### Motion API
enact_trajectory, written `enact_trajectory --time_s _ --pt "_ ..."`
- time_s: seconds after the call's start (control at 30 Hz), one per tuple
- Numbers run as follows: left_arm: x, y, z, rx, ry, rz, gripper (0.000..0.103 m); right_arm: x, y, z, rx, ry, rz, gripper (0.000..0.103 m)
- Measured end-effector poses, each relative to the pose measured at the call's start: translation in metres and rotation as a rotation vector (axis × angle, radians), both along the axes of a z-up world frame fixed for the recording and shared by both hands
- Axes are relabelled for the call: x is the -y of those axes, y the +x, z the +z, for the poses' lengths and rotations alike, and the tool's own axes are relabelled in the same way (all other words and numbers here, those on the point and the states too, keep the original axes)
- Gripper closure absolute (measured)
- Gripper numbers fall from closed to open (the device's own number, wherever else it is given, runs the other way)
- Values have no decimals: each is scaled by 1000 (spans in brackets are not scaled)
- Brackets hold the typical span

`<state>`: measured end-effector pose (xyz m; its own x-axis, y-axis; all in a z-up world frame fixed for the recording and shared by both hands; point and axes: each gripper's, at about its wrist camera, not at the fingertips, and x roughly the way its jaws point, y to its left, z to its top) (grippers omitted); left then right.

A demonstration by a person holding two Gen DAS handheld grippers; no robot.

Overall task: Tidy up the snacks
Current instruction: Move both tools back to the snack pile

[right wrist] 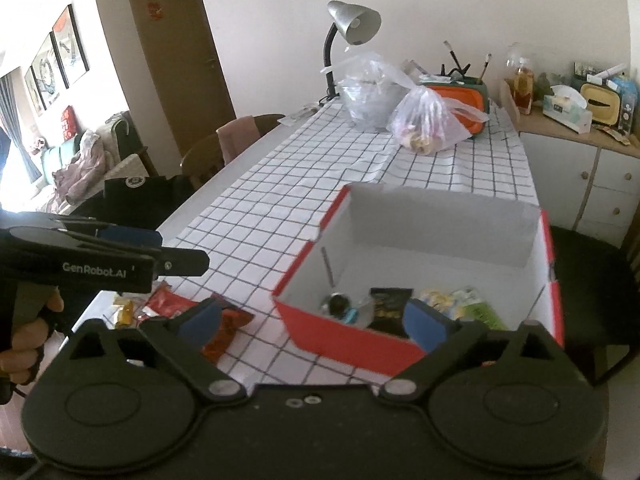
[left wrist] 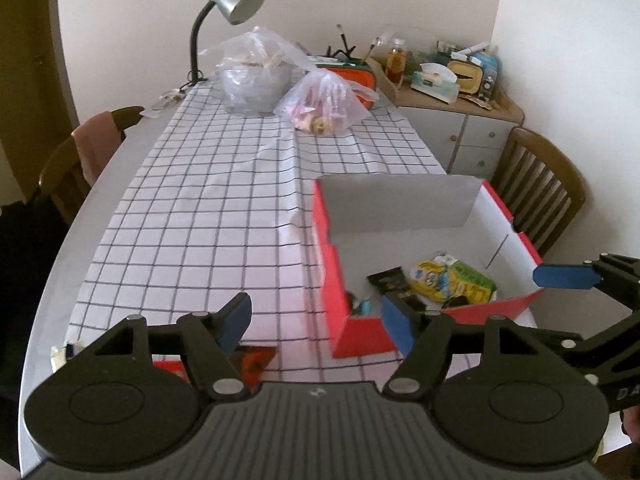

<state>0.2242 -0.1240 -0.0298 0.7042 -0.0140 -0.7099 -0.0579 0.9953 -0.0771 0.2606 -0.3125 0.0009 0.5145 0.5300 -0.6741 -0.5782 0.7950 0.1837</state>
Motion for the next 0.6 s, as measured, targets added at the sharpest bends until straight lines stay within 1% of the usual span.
enact_trajectory --time_s 0.1,0.33,0.6 --pt "-20 -11 -4 -4 -10 -4 31 -18 -9 -3 -10 -15 -5 0" --pt "-79 -33 -11 -9 -18 8 30 -56 -26 -19 -61 -10 -39 0" --pt "-156 -55 -28 -63 -27 49 30 -97 -39 -44 -127 -18 -94 0"
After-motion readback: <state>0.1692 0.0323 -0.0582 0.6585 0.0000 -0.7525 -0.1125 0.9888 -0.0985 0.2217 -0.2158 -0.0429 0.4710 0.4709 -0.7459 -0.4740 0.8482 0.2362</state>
